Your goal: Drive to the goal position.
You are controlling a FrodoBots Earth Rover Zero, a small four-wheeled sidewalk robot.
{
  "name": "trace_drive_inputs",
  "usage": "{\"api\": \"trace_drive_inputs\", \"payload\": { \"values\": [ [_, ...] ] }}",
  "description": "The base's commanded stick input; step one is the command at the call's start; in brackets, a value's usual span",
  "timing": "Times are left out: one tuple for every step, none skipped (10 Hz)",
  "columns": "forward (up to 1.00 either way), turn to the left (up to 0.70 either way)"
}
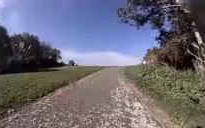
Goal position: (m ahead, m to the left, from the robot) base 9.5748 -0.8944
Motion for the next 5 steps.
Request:
{"api": "trace_drive_inputs", "payload": {
  "values": [
    [0.70, 0.00],
    [0.70, 0.00],
    [0.70, 0.00],
    [0.70, 0.00],
    [0.70, 0.00]
  ]
}}
